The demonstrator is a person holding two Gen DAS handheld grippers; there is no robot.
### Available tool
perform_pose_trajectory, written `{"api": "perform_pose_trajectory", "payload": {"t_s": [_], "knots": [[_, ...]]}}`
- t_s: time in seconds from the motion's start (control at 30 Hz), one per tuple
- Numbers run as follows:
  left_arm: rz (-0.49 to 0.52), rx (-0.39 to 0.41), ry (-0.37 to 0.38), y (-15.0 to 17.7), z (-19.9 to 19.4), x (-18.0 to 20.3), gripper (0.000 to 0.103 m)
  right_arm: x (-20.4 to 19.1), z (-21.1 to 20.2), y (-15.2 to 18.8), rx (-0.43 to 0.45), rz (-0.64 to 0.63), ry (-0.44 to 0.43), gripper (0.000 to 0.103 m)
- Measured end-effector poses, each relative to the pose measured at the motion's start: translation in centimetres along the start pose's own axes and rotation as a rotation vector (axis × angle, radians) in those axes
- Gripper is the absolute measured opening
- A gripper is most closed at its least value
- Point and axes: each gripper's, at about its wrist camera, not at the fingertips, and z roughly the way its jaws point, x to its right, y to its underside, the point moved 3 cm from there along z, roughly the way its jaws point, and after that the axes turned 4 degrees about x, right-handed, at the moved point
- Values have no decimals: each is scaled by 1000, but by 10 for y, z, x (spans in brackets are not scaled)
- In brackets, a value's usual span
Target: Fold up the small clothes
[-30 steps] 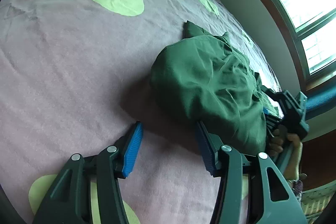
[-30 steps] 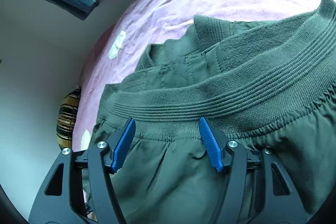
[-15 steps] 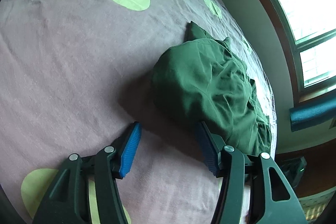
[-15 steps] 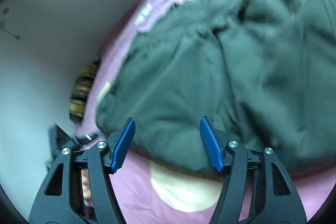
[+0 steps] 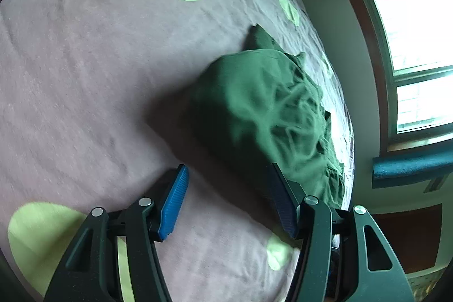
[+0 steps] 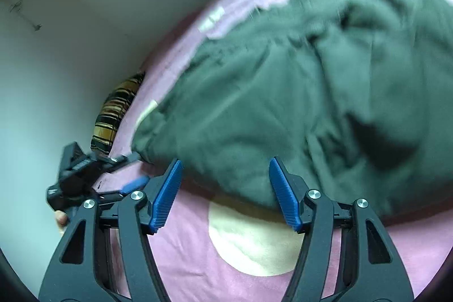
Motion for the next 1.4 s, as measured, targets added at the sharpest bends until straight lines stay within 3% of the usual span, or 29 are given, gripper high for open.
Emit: {"api": "perform_pose_trajectory", "payload": {"t_s": [0.2, 0.4, 0.57, 0.63, 0.7, 0.87, 0.97, 1.07, 1.2, 1.4], "knots": [[74, 36, -16, 0, -4, 19, 61, 2, 1, 2, 23, -14, -12, 64], [24, 38, -69, -10, 17, 6, 61, 2, -1, 6, 42, -36, -23, 64], [5, 78, -50, -32, 32, 8, 60, 3, -4, 8, 50, -46, -31, 64], [13, 76, -77, -36, 41, 8, 36, 3, -5, 9, 53, -50, -34, 64], [27, 71, -93, -38, 45, 10, 28, 1, -10, 8, 63, -50, -34, 63], [156, 106, -110, -37, 33, 28, 19, -19, -32, 7, 136, -118, -20, 61], [221, 130, -125, -35, 26, 44, 17, -15, -7, 17, 27, -117, -5, 63], [301, 156, -133, -30, 19, 63, 15, -7, -3, 17, 31, -104, -22, 63], [449, 223, -117, -14, 0, 114, 14, -6, -4, 18, 28, -114, -22, 63], [663, 248, -81, 31, -6, 204, 14, -11, -3, 20, 27, -135, -19, 65]]}}
